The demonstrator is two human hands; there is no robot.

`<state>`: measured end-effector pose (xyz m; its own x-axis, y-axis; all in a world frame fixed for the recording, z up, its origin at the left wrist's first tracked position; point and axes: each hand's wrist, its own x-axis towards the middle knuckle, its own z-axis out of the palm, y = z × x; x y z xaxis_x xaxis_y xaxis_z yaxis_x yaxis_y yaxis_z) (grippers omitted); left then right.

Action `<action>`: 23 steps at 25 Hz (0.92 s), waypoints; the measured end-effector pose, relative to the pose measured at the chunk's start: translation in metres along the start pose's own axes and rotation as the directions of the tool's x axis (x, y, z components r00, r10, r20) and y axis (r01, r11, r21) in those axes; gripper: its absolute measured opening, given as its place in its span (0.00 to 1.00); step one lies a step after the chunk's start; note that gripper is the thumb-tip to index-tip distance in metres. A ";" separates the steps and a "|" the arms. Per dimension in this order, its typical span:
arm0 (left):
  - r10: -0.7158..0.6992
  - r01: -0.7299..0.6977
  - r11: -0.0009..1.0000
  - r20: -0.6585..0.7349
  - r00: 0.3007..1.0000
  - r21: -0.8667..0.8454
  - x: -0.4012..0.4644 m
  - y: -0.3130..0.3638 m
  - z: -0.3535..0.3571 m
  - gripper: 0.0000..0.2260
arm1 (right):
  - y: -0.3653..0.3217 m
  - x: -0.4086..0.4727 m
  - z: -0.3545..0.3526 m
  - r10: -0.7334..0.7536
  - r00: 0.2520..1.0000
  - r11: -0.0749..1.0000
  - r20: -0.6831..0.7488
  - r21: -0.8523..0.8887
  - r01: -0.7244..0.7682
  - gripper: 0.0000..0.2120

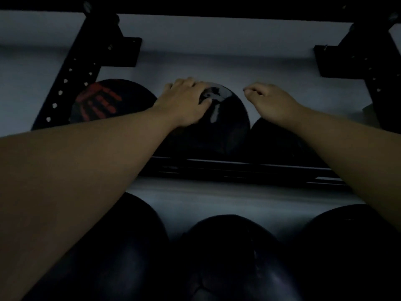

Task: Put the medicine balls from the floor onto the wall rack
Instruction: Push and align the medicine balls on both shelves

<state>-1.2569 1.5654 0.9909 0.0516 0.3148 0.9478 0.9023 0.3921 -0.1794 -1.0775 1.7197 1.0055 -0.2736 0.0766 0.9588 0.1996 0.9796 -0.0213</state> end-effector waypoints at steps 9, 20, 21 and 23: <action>0.055 0.006 0.957 0.204 0.977 -0.290 -0.039 -0.063 0.011 0.32 | -0.067 -0.011 0.075 0.061 0.997 0.983 0.051 -0.176 -0.052 0.30; -0.032 0.028 0.998 -0.073 0.997 -0.062 -0.042 -0.172 -0.035 0.24 | -0.173 0.021 0.140 -0.048 0.999 0.972 -0.026 -0.233 0.041 0.25; -0.063 0.059 0.997 -0.073 0.995 -0.056 -0.046 -0.190 -0.039 0.23 | -0.190 0.026 0.155 -0.067 0.997 0.977 0.033 -0.199 0.072 0.25; -0.119 0.115 0.991 -0.045 0.992 -0.070 -0.054 -0.219 -0.044 0.23 | -0.216 0.034 0.181 -0.075 0.989 0.987 0.130 -0.130 0.092 0.26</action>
<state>-1.4388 1.4244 0.9904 -0.0366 0.2271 0.9732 0.9300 0.3642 -0.0500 -1.3002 1.5446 0.9909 -0.4077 0.0261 0.9127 0.2940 0.9501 0.1042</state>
